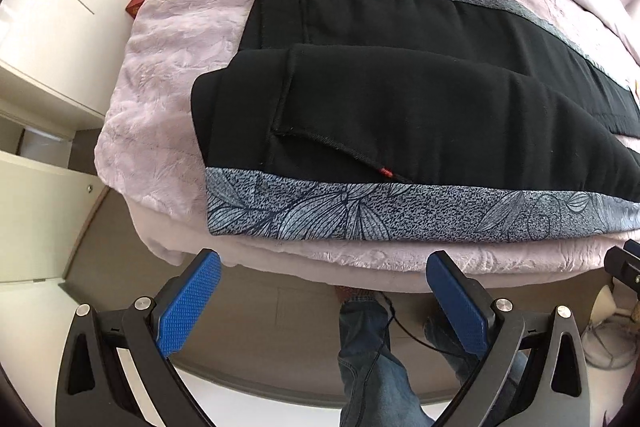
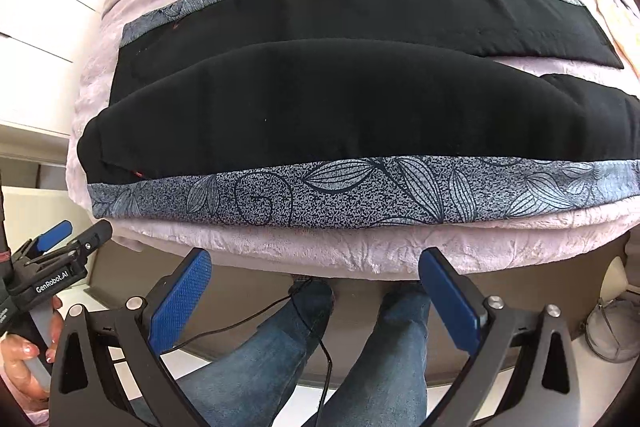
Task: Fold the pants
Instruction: 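Move both open grippers toward the patterned band of the black trousers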
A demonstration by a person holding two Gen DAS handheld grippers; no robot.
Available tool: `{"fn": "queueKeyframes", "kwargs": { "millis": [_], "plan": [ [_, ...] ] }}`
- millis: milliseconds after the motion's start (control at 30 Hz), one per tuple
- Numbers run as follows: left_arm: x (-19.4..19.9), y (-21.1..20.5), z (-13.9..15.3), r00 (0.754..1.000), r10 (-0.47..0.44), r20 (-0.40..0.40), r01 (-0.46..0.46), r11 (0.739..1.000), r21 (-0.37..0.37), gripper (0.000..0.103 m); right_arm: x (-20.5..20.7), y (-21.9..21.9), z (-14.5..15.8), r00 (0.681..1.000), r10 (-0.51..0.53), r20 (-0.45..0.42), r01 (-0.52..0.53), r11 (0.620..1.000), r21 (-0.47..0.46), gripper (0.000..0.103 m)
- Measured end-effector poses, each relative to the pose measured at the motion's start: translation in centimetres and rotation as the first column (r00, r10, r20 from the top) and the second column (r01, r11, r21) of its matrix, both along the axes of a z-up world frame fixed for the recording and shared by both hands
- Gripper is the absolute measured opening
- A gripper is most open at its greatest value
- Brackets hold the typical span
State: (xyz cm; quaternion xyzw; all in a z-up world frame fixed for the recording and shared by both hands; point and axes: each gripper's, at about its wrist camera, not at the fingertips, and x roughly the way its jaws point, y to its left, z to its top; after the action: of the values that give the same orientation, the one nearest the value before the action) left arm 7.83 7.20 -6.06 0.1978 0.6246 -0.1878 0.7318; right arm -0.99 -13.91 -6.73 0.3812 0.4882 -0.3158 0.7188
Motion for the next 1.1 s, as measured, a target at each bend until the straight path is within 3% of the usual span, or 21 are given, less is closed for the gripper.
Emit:
{"fn": "queueKeyframes", "kwargs": {
  "millis": [1100],
  "plan": [
    [0.2,-0.6,-0.3,1.000,0.006,-0.005,-0.006,1.000,0.016,0.103,0.6,0.0,-0.8,1.000,-0.012,-0.004,0.012,1.000,0.010,0.103]
  ]
}}
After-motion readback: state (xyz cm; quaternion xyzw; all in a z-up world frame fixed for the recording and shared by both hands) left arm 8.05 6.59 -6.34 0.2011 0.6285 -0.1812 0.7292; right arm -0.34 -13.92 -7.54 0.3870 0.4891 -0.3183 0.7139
